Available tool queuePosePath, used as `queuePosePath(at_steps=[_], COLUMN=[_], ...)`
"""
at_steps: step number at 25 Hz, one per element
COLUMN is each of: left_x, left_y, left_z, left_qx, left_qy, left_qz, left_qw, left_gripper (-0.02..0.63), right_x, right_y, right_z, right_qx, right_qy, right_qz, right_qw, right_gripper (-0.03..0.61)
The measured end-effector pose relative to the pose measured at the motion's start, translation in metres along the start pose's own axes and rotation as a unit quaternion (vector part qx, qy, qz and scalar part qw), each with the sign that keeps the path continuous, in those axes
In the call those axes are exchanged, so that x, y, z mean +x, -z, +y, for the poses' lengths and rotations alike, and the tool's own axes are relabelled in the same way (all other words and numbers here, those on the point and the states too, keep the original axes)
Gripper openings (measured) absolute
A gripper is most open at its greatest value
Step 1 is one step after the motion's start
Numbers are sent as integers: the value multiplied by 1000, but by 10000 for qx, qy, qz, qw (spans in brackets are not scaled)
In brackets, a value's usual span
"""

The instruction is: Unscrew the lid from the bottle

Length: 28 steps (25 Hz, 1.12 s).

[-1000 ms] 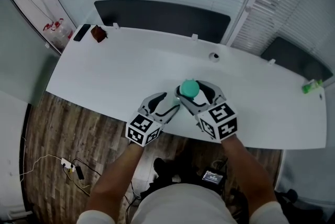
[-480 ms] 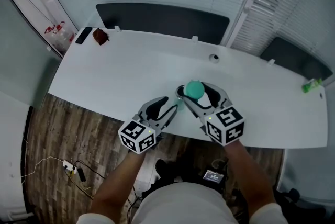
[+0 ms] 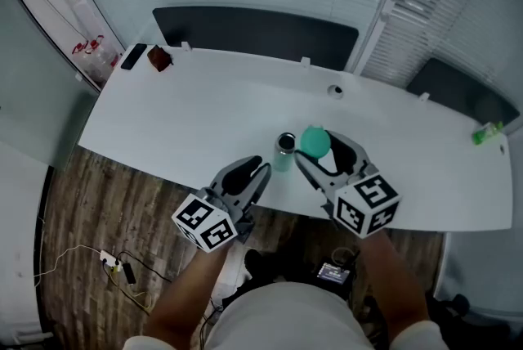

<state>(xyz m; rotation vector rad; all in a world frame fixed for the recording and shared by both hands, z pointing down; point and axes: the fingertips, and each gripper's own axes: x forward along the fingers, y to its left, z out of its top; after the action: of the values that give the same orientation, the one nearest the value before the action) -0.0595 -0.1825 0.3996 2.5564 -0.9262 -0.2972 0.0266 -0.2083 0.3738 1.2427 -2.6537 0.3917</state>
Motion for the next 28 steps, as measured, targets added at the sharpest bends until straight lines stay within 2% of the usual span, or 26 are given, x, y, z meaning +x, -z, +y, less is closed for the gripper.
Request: queuePosePath(at_steps=[14, 28], left_x=[-37, -63], left_y=[-32, -29], left_z=[-32, -59], left_qx=[-767, -1361], left_qy=[158, 294], left_qz=[-659, -868], left_qw=[9947, 9864], left_gripper=[75, 67], right_x=[-51, -101], right_y=[-13, 13], right_z=[10, 11], right_qx=[715, 1657], right_qy=[-64, -107], right_qz=[-448, -616], right_qw=[9964, 9842], right_gripper=[302, 302])
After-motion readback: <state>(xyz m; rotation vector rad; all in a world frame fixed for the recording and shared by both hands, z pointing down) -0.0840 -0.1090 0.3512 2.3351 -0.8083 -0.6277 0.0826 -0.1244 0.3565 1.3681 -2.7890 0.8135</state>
